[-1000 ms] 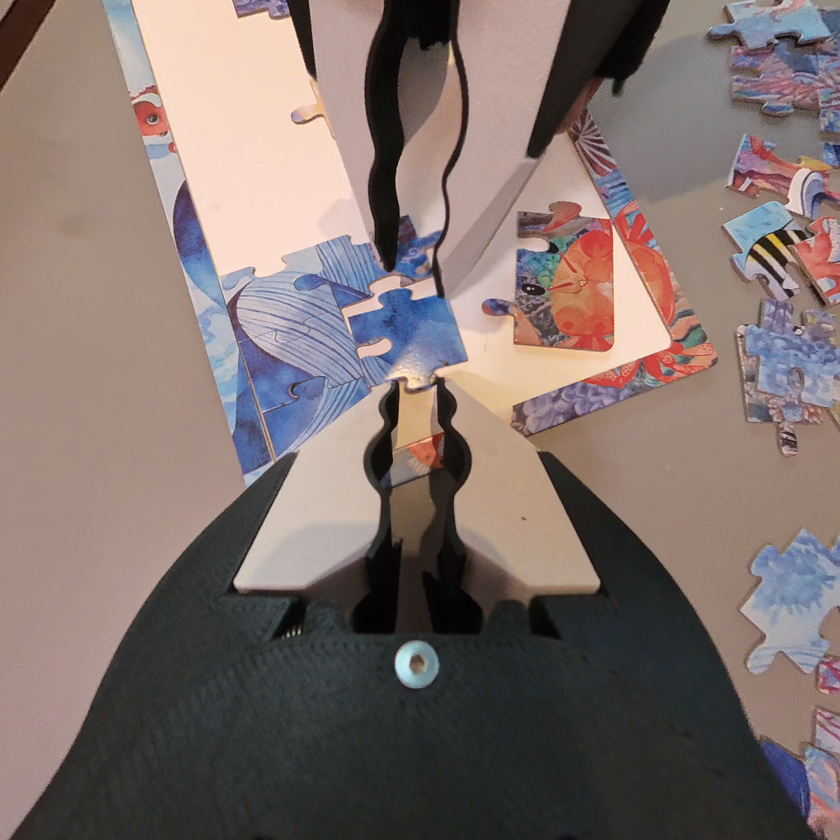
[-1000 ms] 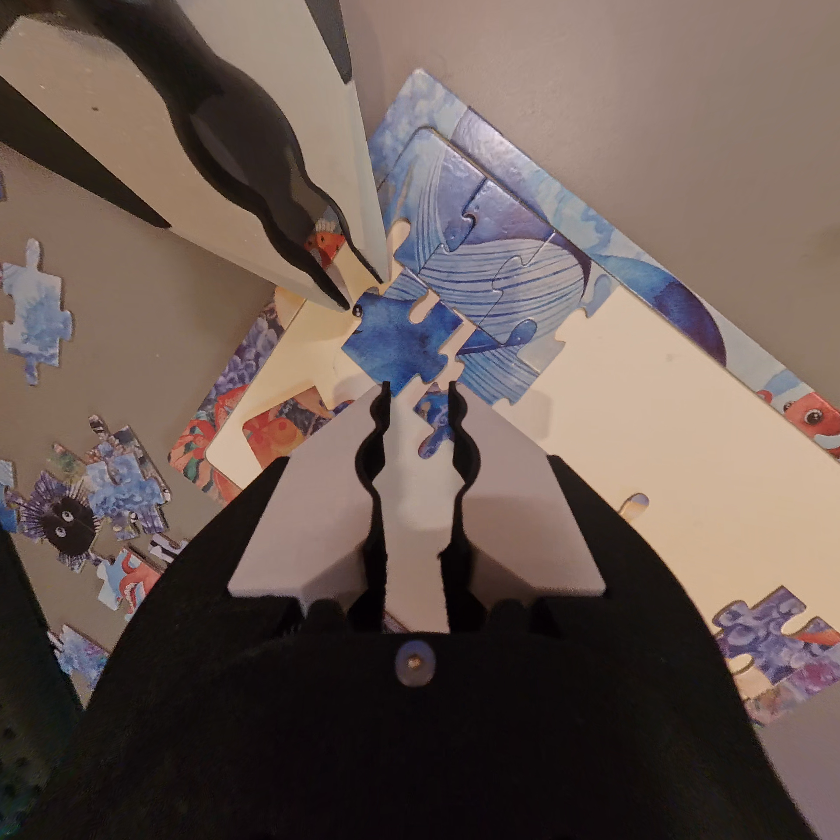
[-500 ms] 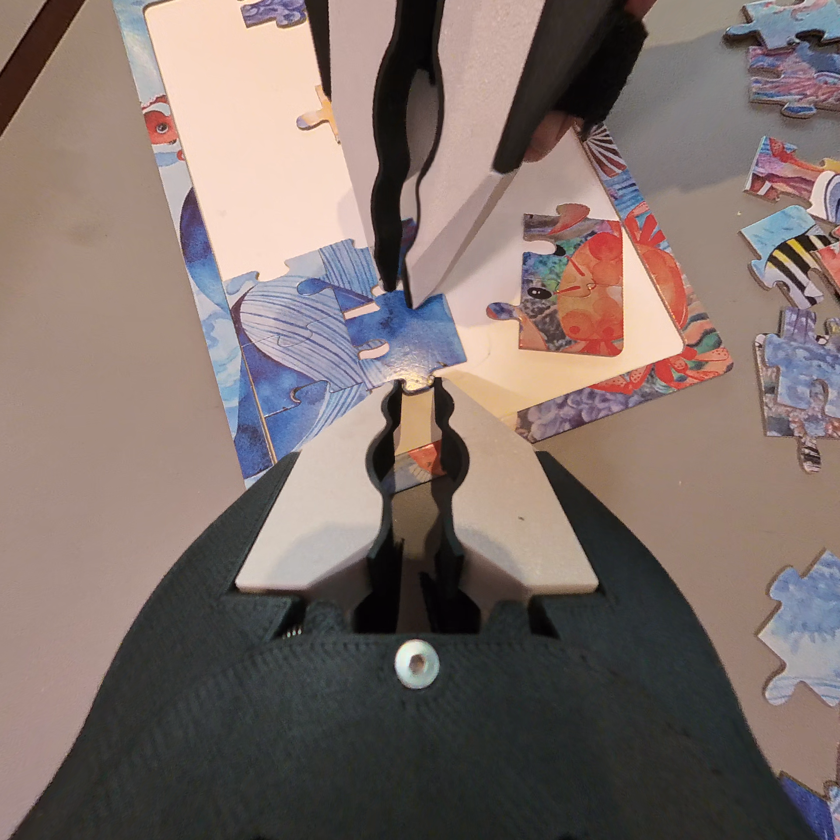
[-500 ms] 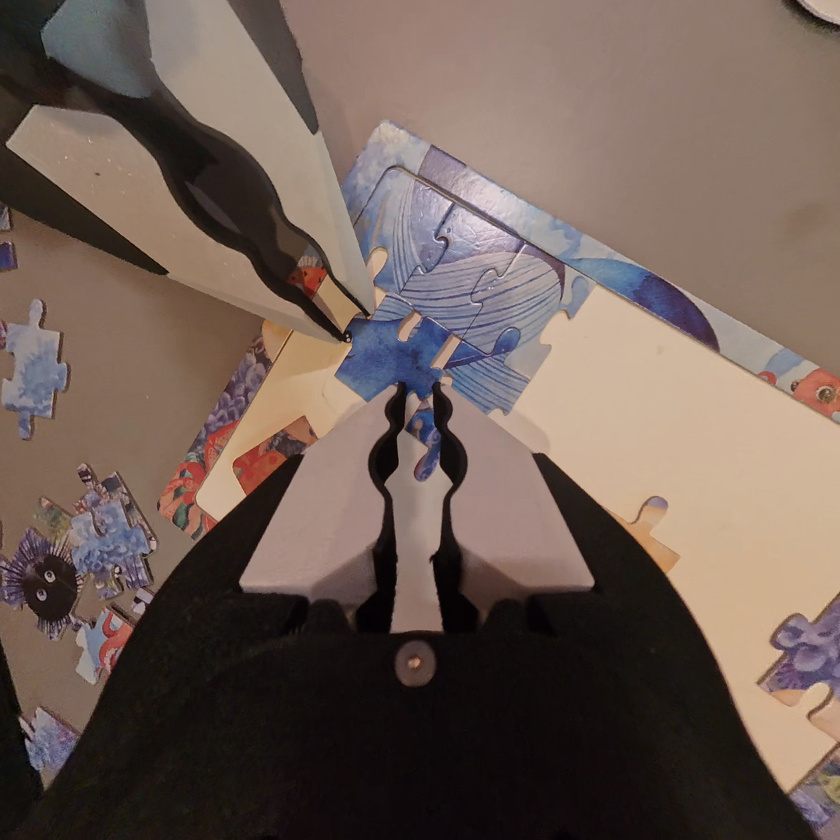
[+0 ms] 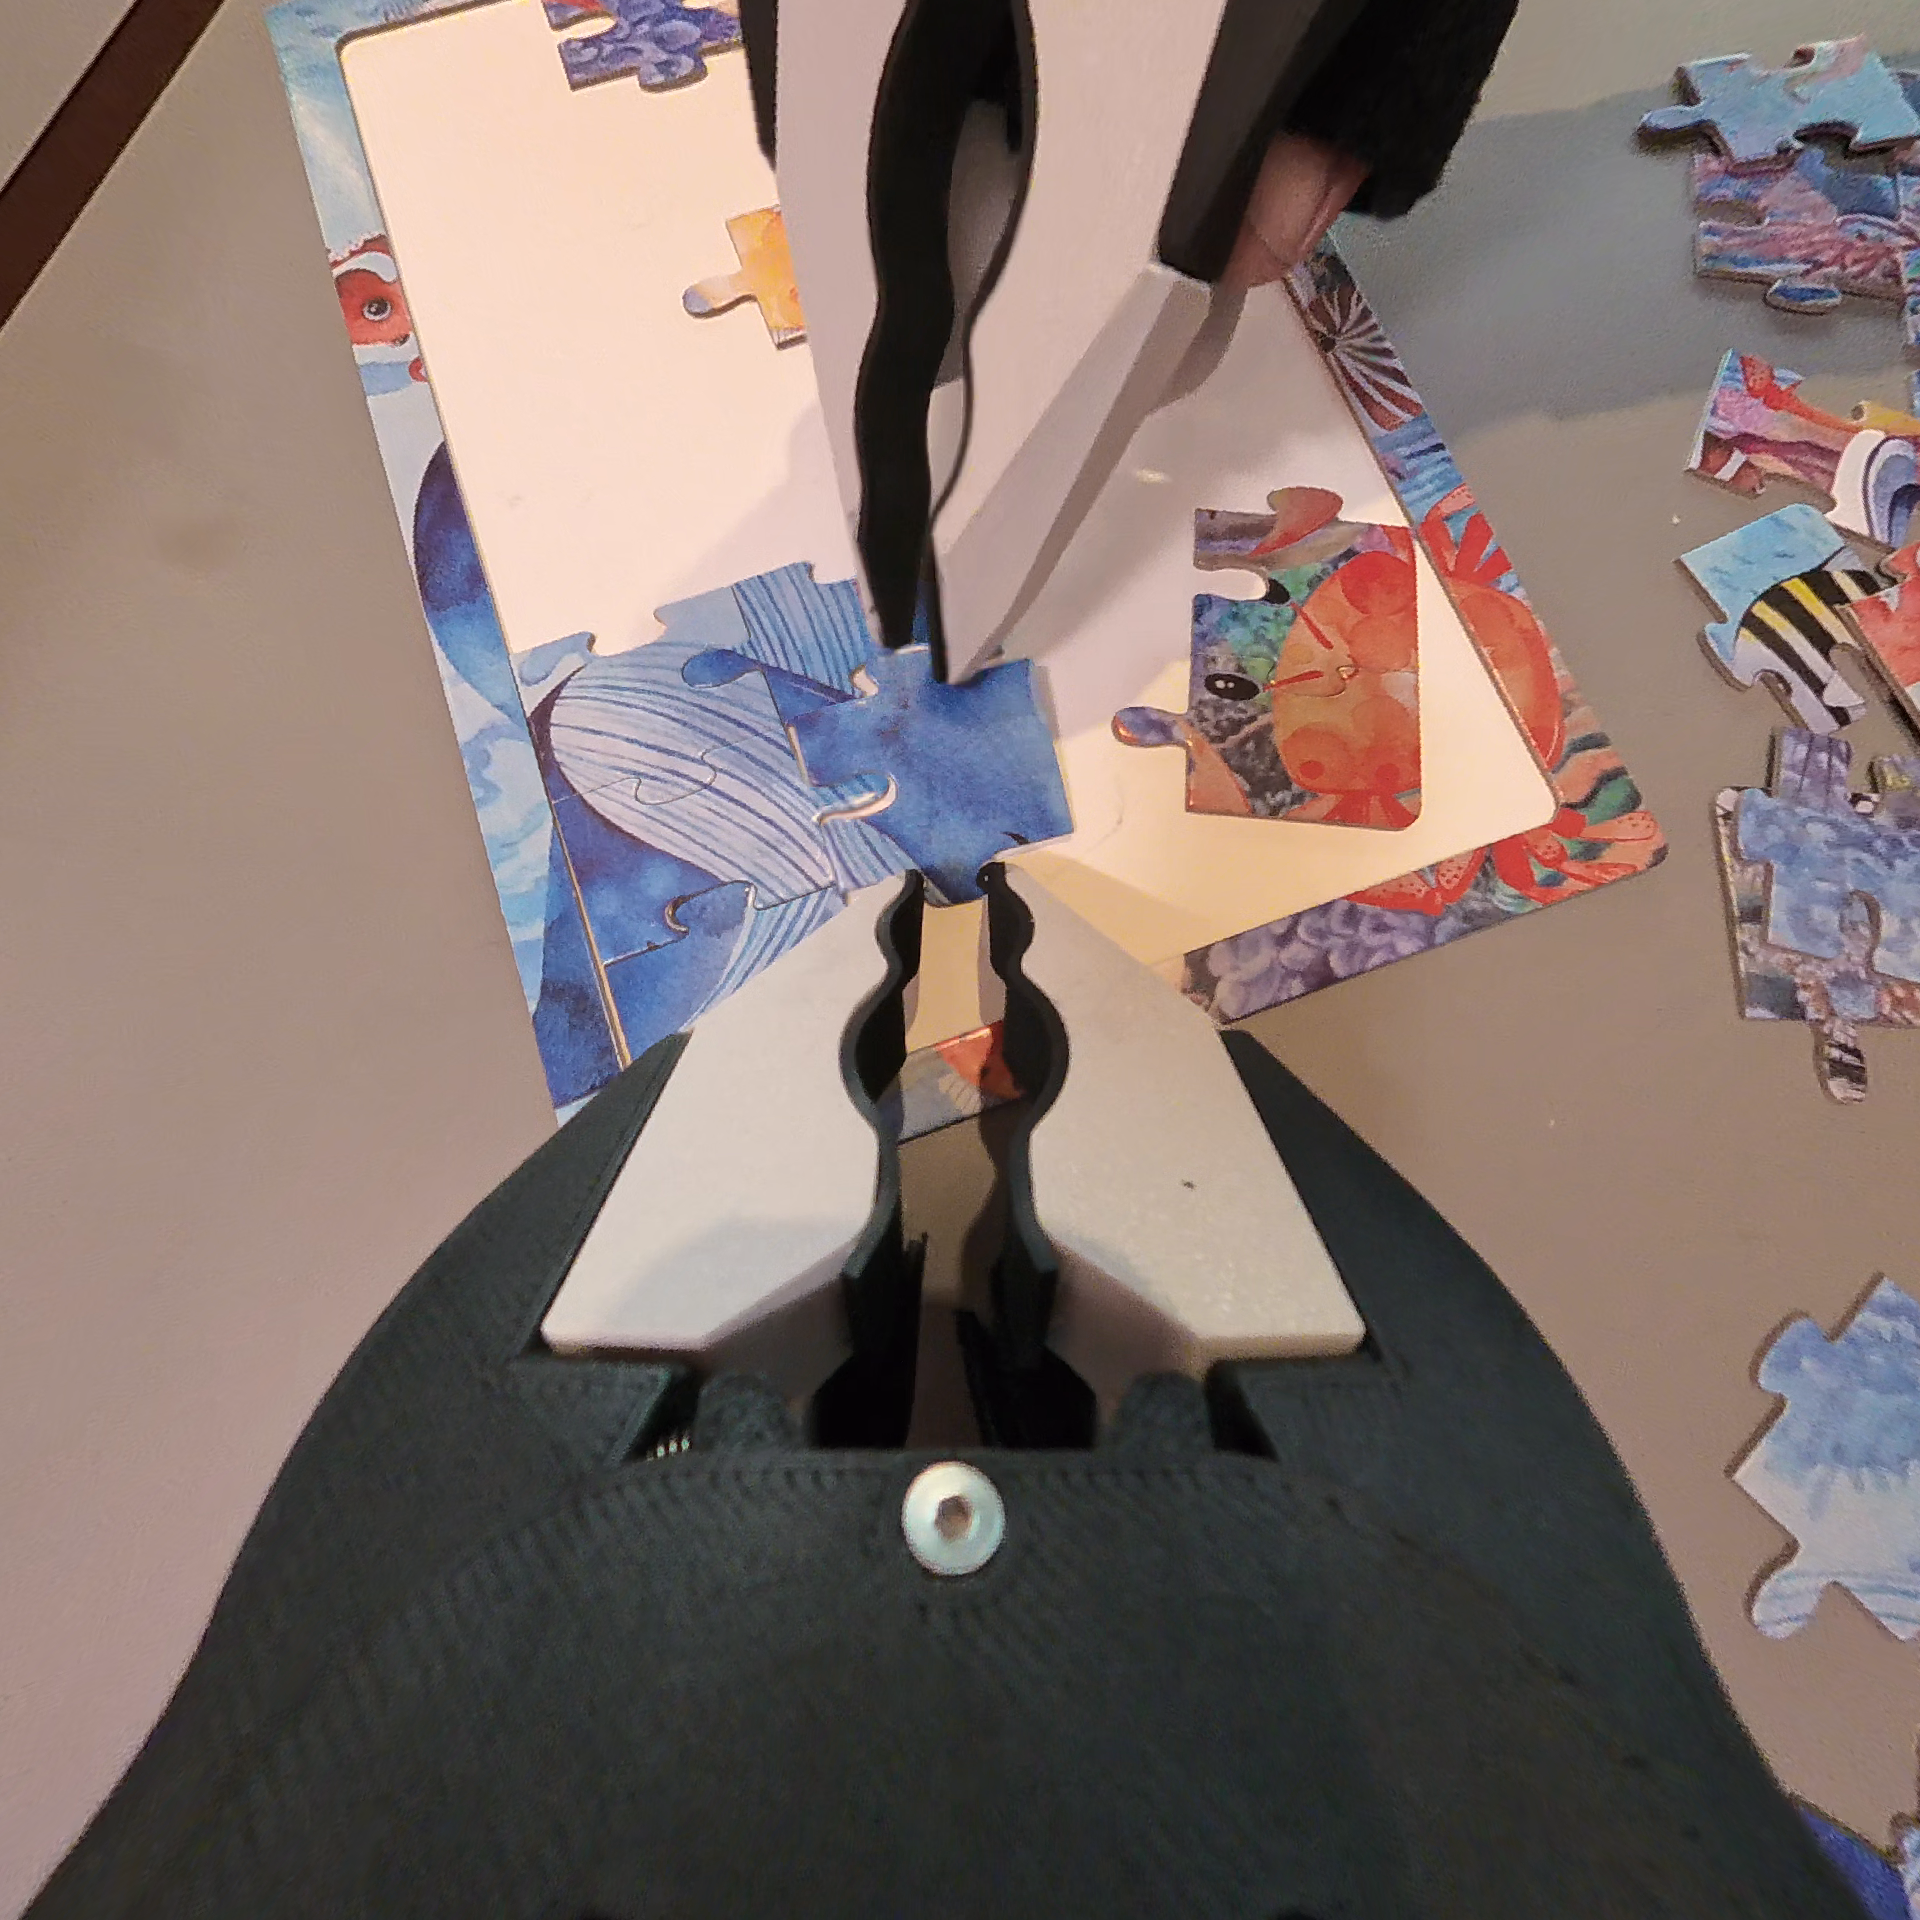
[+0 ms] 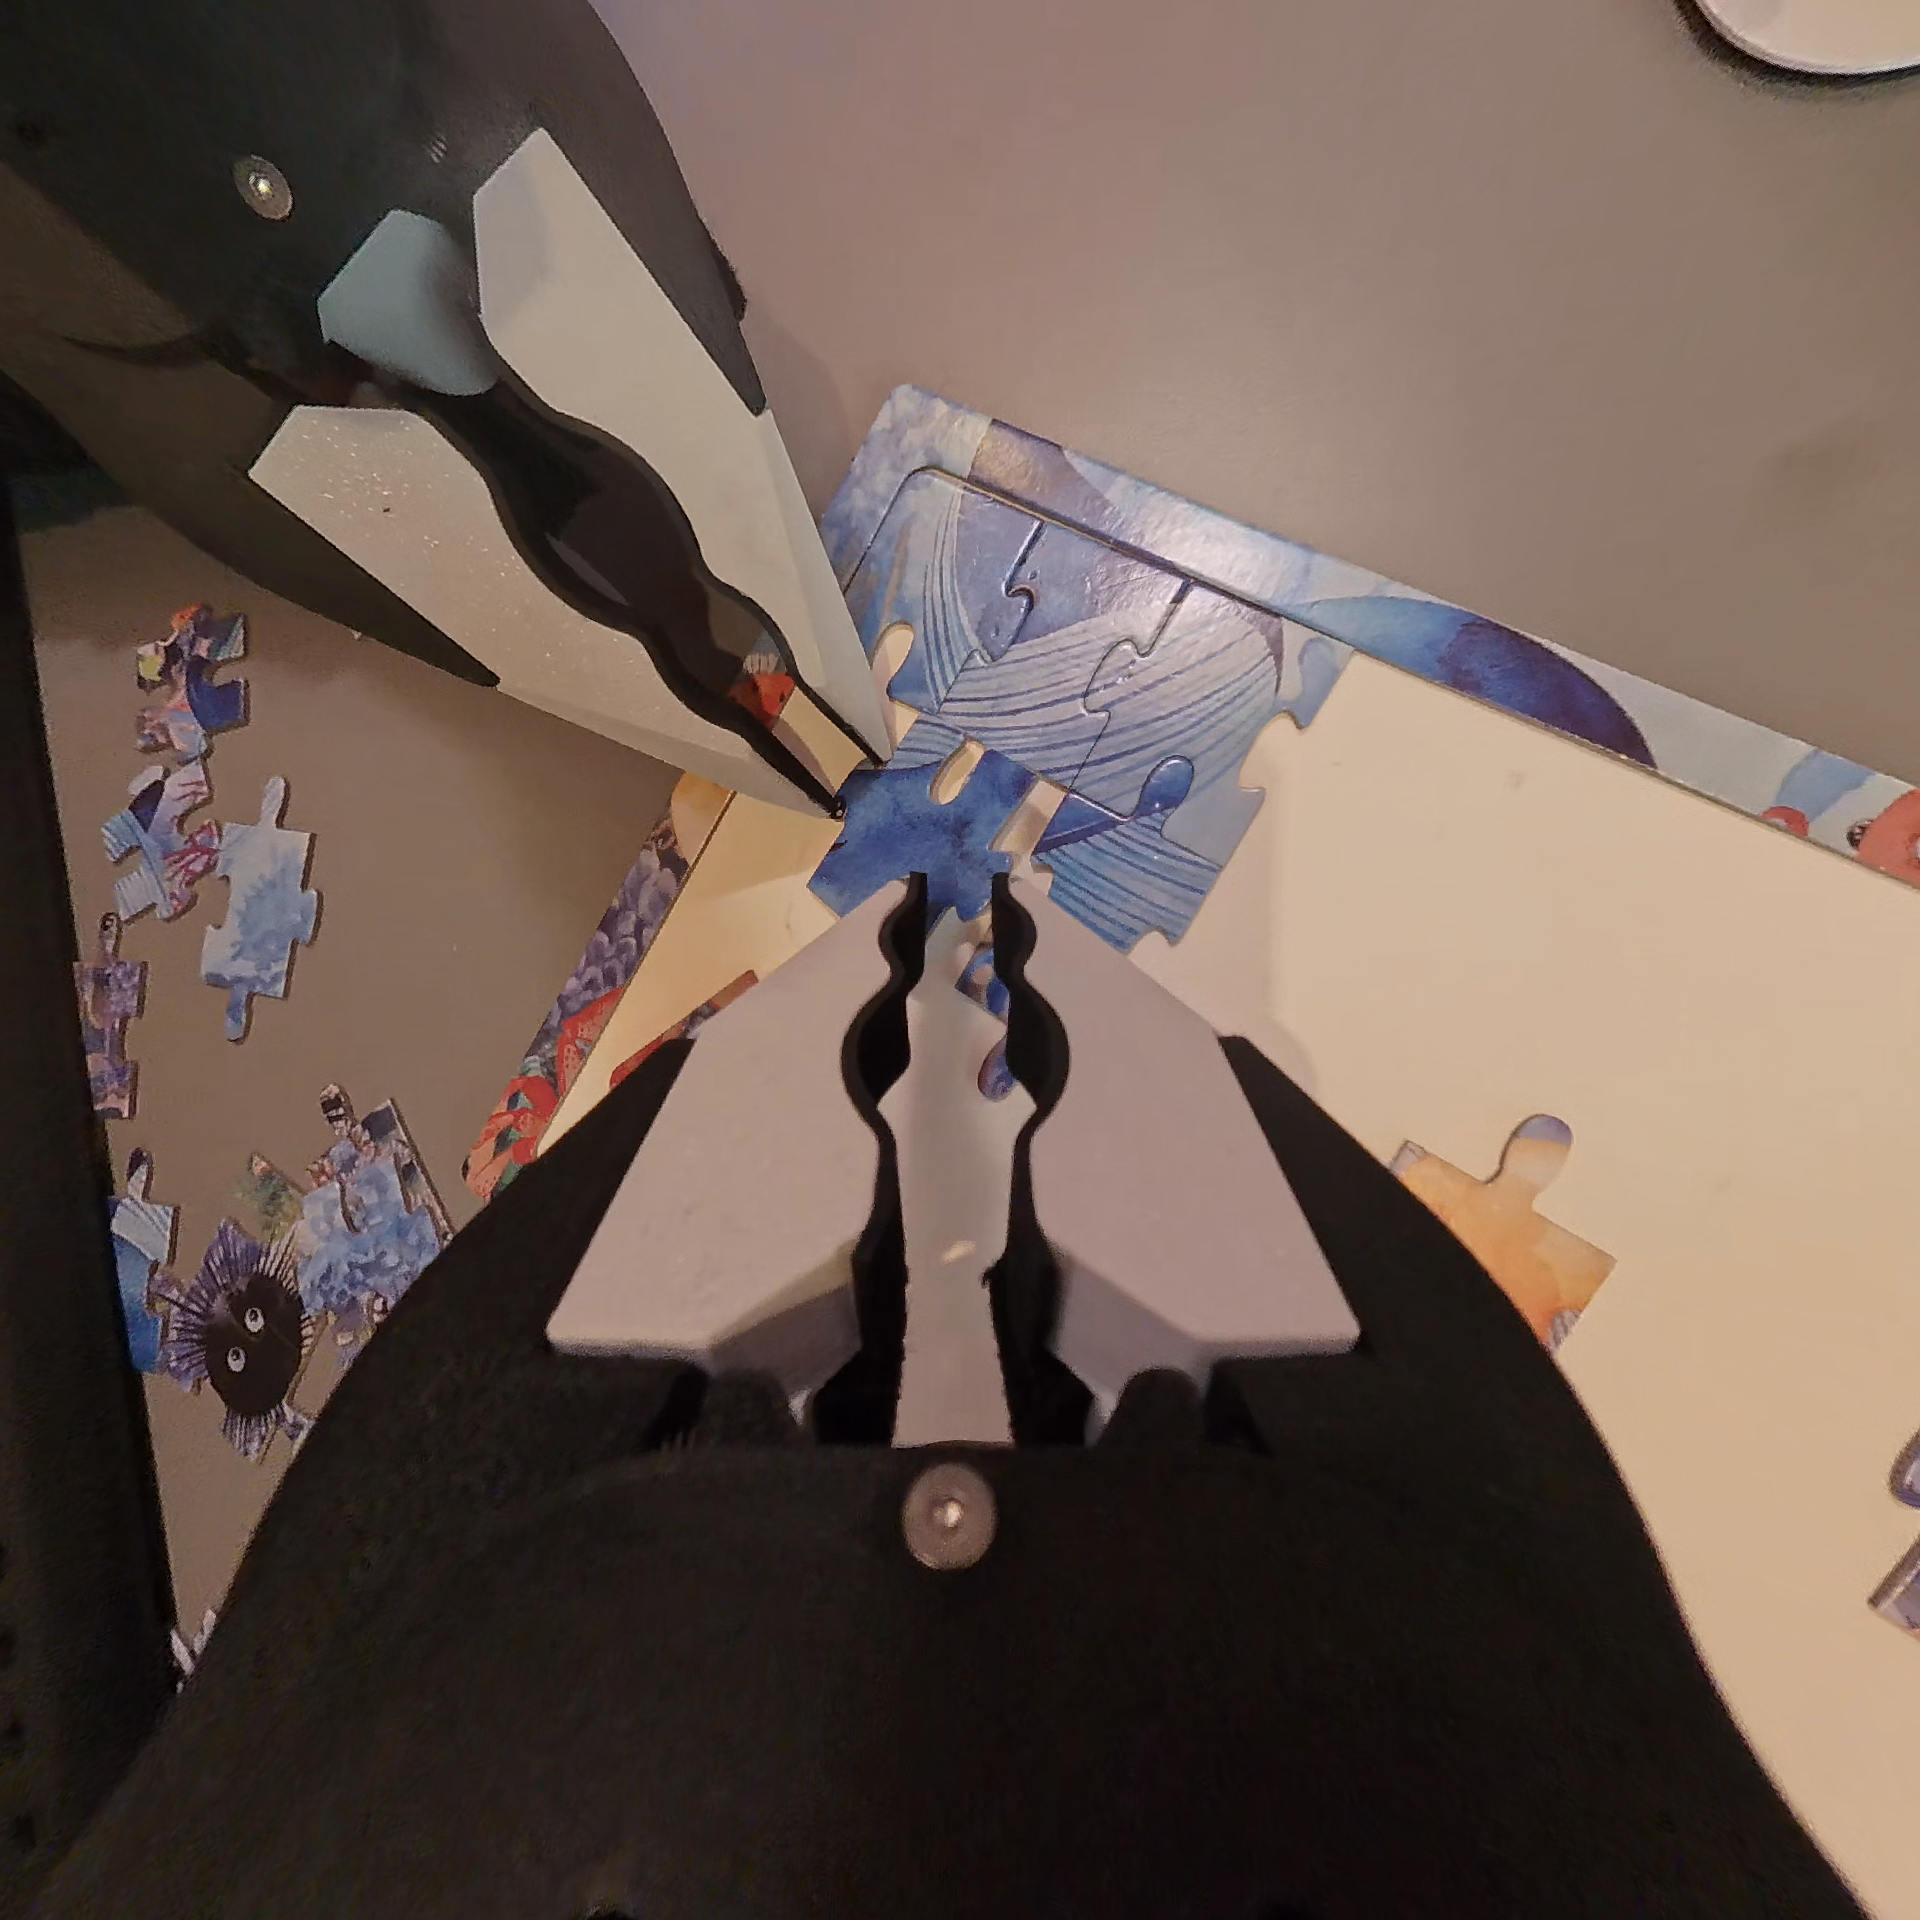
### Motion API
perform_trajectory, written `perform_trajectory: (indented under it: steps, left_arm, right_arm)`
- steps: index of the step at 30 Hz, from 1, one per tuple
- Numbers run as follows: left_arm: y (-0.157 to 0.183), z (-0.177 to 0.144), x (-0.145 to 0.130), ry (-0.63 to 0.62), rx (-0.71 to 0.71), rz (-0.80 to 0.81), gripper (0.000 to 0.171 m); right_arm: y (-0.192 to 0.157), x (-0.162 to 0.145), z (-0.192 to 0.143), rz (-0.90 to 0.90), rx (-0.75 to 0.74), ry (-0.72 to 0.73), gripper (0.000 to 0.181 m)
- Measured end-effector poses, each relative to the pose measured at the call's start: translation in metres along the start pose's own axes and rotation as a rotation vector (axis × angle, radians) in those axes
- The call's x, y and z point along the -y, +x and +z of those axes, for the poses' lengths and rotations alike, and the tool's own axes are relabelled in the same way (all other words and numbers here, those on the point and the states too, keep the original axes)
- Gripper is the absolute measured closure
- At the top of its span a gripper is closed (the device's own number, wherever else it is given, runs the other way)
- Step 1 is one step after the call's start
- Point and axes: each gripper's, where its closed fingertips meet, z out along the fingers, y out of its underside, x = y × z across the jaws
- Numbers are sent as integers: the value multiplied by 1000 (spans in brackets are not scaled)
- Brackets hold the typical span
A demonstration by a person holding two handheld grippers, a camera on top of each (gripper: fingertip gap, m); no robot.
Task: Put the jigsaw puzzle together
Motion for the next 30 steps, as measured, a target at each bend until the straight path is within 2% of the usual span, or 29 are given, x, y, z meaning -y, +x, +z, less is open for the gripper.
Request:
perform_trajectory:
  steps: [2, 5, 8, 10, 14, 24, 30]
  left_arm:
    - [1, 2, 1, -3, 2, 6, 160]
    - [1, 4, 3, -8, 15, 5, 160]
    - [1, 4, 3, -7, 19, 2, 160]
    - [1, 4, 3, -2, 19, -5, 160]
    - [0, 4, 4, -2, 29, -16, 160]
    - [2, 4, 4, 1, 44, -3, 156]
    - [0, -3, 9, 13, 69, 15, 159]
  right_arm:
    - [2, 3, -2, 2, -11, 18, 175]
    - [9, -6, 4, 0, -52, -49, 174]
    - [10, -4, 3, -20, -84, -49, 175]
    - [1, 0, 0, -36, -56, -40, 176]
    - [-6, -14, 8, -116, -75, -145, 181]
    - [8, -3, 13, -153, -172, -109, 181]
    - [9, -4, 13, -124, -165, -89, 181]
